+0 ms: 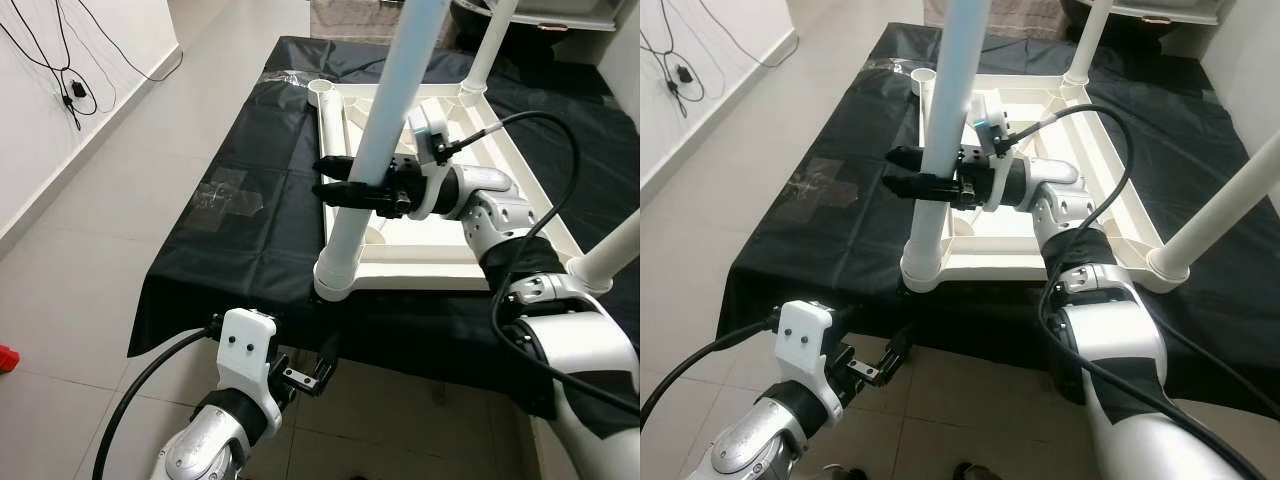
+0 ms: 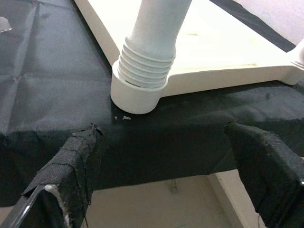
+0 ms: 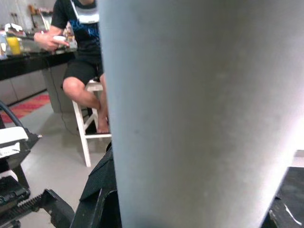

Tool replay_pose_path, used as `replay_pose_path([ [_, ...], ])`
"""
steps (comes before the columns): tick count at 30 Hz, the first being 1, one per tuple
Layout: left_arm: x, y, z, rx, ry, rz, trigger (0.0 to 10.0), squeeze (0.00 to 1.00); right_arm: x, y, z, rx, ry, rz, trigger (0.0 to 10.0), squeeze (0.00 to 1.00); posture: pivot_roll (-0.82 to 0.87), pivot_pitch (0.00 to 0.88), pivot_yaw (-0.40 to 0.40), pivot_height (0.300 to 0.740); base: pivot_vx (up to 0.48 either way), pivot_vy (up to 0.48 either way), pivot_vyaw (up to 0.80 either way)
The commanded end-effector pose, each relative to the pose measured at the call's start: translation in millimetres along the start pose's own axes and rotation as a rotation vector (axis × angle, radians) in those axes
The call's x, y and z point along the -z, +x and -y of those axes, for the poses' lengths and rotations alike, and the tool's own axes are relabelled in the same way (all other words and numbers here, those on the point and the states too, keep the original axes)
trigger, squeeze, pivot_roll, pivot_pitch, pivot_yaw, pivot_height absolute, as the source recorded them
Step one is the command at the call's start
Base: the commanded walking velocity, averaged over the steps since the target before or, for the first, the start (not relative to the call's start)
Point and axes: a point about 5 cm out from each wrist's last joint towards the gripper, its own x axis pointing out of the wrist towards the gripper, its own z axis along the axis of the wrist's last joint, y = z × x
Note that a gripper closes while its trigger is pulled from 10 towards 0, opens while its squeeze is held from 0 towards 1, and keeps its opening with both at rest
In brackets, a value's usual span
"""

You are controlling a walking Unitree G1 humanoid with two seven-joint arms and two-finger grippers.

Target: Building children table

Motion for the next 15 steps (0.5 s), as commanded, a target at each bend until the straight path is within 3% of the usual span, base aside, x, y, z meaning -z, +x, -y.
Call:
replay_pose_path([
  [1,1.1,0.0,1.8,0.001,-0.008,-0.008,10.0,0.00,28.6,5.1,-7.1,-0.023,0.041,-0.151,10.0,0.00,0.12,0.264,-0.055,0.740,0.000,0.000,0.00],
  [7,0.9,1.6,1.5,0.000,-0.006,-0.005,10.0,0.00,34.8,15.7,-9.1,-0.035,0.031,-0.186,10.0,0.00,0.11,0.270,-0.059,0.740,0.000,0.000,0.00],
  [8,0.1,2.5,1.3,-0.004,-0.006,0.000,10.0,0.00,43.1,24.3,-8.8,0.014,0.037,-0.206,10.0,0.00,0.12,0.271,-0.060,0.740,0.000,0.000,0.00],
  [15,-0.3,3.1,0.9,-0.005,-0.002,0.001,10.0,0.00,47.3,29.7,-4.3,0.121,0.074,-0.193,10.0,0.00,0.11,0.273,-0.060,0.740,0.000,0.000,0.00],
])
